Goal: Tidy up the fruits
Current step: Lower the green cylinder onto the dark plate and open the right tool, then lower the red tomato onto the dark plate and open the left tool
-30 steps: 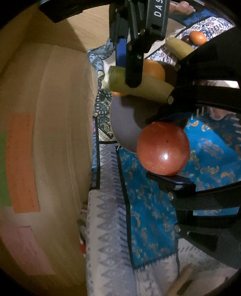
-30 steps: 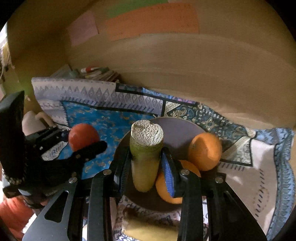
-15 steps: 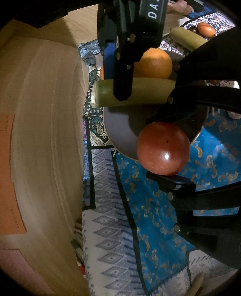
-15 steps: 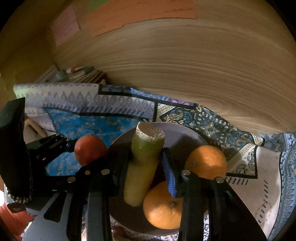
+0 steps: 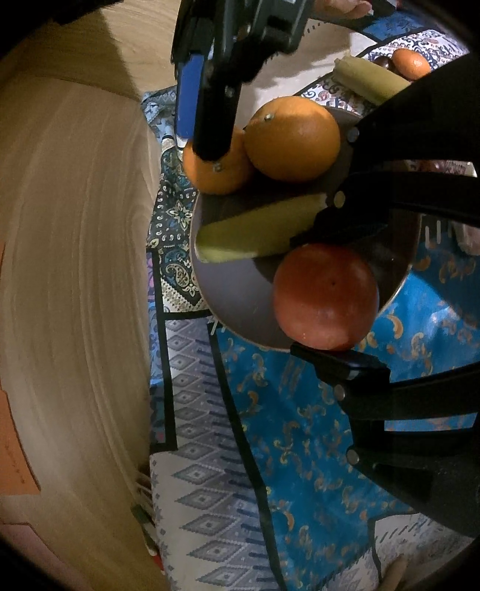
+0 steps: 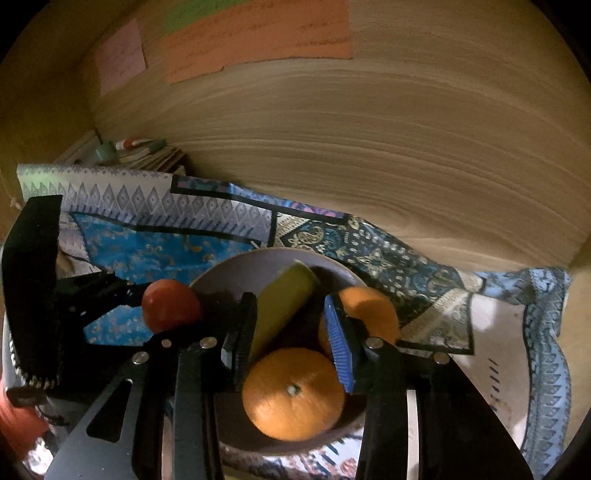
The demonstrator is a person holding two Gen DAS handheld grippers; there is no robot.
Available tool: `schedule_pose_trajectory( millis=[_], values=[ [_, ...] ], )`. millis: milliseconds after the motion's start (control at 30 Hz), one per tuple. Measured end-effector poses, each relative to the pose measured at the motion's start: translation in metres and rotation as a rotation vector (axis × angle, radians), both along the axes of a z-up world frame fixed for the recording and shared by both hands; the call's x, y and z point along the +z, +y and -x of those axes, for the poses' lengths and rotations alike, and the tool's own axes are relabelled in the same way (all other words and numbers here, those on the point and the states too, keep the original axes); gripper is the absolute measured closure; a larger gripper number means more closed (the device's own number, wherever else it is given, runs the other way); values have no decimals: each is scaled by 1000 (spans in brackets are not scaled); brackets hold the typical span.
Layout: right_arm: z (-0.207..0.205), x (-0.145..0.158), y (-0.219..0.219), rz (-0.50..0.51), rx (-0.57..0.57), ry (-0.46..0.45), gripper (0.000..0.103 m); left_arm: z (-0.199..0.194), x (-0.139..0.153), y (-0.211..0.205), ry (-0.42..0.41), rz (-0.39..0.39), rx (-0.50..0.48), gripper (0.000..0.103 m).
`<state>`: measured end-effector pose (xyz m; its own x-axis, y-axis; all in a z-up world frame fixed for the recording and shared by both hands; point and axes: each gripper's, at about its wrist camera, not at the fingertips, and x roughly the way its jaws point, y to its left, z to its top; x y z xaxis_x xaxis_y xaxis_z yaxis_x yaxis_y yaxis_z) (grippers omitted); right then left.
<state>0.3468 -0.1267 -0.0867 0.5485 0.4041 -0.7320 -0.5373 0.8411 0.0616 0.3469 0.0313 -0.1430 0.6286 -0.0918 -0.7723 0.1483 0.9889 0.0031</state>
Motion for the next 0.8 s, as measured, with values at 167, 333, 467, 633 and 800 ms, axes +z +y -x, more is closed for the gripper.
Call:
schedule_pose_trajectory(
  millis=[167,333,467,633,800],
  values=[
    [13,7,-15,20,-14,-33,64,0,3,-3,-23,-6,16,29],
    [26,9,-31,14,-32,-39,54,9,16,-10,-86,-27,8,18],
    [37,8,-41,16,-39,-29,51,21,21,-9,-85,-18,5,18],
    [57,6,-54,11,-51,-39,47,47,23,-6,-79,-15,-4,16],
    [74,-2,-70,8,-76,-22,47,76,15,-13,-59,-46,-41,11]
  ],
)
